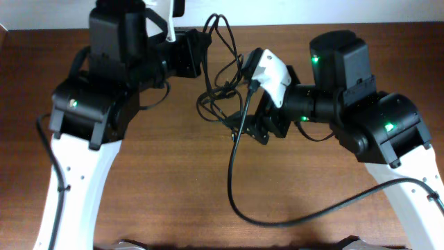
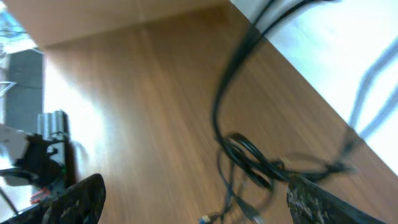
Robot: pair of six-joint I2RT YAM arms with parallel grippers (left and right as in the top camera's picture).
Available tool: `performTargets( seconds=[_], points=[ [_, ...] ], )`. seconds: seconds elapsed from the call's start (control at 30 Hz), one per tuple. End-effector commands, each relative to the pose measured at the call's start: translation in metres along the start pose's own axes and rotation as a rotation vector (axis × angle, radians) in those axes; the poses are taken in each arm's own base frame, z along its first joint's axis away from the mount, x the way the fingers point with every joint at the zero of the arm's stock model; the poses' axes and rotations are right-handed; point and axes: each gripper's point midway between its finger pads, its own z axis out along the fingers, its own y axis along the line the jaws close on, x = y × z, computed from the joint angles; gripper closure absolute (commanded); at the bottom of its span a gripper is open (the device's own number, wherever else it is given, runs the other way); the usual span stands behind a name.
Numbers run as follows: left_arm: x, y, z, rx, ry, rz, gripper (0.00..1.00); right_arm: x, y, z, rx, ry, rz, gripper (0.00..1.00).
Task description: Untangle cables
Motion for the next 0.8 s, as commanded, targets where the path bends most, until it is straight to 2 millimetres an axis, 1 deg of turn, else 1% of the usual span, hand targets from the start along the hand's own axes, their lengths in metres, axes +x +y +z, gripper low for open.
performTargets(
  seconds=[0.0,0.07,0.13,0.2,0.23,0.3,0.33,0.37,0.4,0.43,0.47,0.5,0.53,0.57,0.6,0.63,0.67,0.73,0.77],
  points=[
    [-0.018,-0.02,-0.029,0.04,-0.082,0.048,1.0,-0.01,0.029,0.014,-0.125,-0.029,-0.045,0.12],
    [-0.019,-0.02,-0.03,0.042,-0.085,0.049,1.0,-0.007,0.033,0.026,-0.152,-0.009,-0.042,0.24],
    [-0.019,-0.021,-0.031,0.044,-0.089,0.051,1.0,-0.003,0.034,0.039,-0.174,0.008,-0.039,0.24],
    [-0.02,-0.022,-0.032,0.046,-0.095,0.053,1.0,-0.002,0.039,0.047,-0.193,0.018,-0.042,0.24],
    [-0.021,-0.023,-0.033,0.047,-0.098,0.054,1.0,-0.002,0.04,0.05,-0.198,0.019,-0.044,0.31],
    [-0.022,-0.025,-0.039,0.051,-0.108,0.058,1.0,-0.002,0.039,0.052,-0.199,0.017,-0.046,0.34],
    [-0.022,-0.026,-0.041,0.053,-0.112,0.06,1.0,-0.003,0.038,0.052,-0.198,0.015,-0.047,0.45],
    [-0.023,-0.027,-0.043,0.054,-0.116,0.061,1.0,-0.003,0.038,0.052,-0.198,0.013,-0.049,0.8],
    [-0.023,-0.028,-0.044,0.055,-0.118,0.062,1.0,-0.004,0.038,0.052,-0.198,0.011,-0.049,0.87],
    [-0.023,-0.028,-0.044,0.055,-0.118,0.062,1.0,-0.004,0.038,0.052,-0.198,0.012,-0.049,0.85],
    [-0.023,-0.028,-0.044,0.057,-0.118,0.062,1.0,-0.004,0.038,0.052,-0.197,0.01,-0.05,0.69],
    [-0.023,-0.029,-0.045,0.061,-0.118,0.063,1.0,-0.008,0.036,0.053,-0.189,-0.007,-0.063,0.64],
    [-0.023,-0.03,-0.048,0.062,-0.124,0.065,1.0,-0.015,0.032,0.053,-0.168,-0.032,-0.084,0.54],
    [-0.024,-0.031,-0.05,0.063,-0.129,0.067,1.0,-0.025,0.027,0.052,-0.139,-0.065,-0.11,0.49],
    [-0.025,-0.032,-0.054,0.061,-0.137,0.07,1.0,-0.033,0.022,0.05,-0.11,-0.089,-0.131,0.46],
    [-0.026,-0.031,-0.057,0.051,-0.149,0.075,1.0,-0.035,0.012,0.049,-0.05,-0.082,-0.139,0.46],
    [-0.027,-0.032,-0.06,0.049,-0.155,0.077,1.0,-0.03,0.004,0.051,-0.007,-0.056,-0.132,0.47],
    [-0.028,-0.035,-0.066,0.054,-0.167,0.081,1.0,-0.021,-0.005,0.062,0.011,-0.016,-0.115,0.47],
    [-0.028,-0.036,-0.07,0.057,-0.174,0.084,1.0,-0.018,-0.006,0.066,0.007,-0.007,-0.109,0.51]
  ],
)
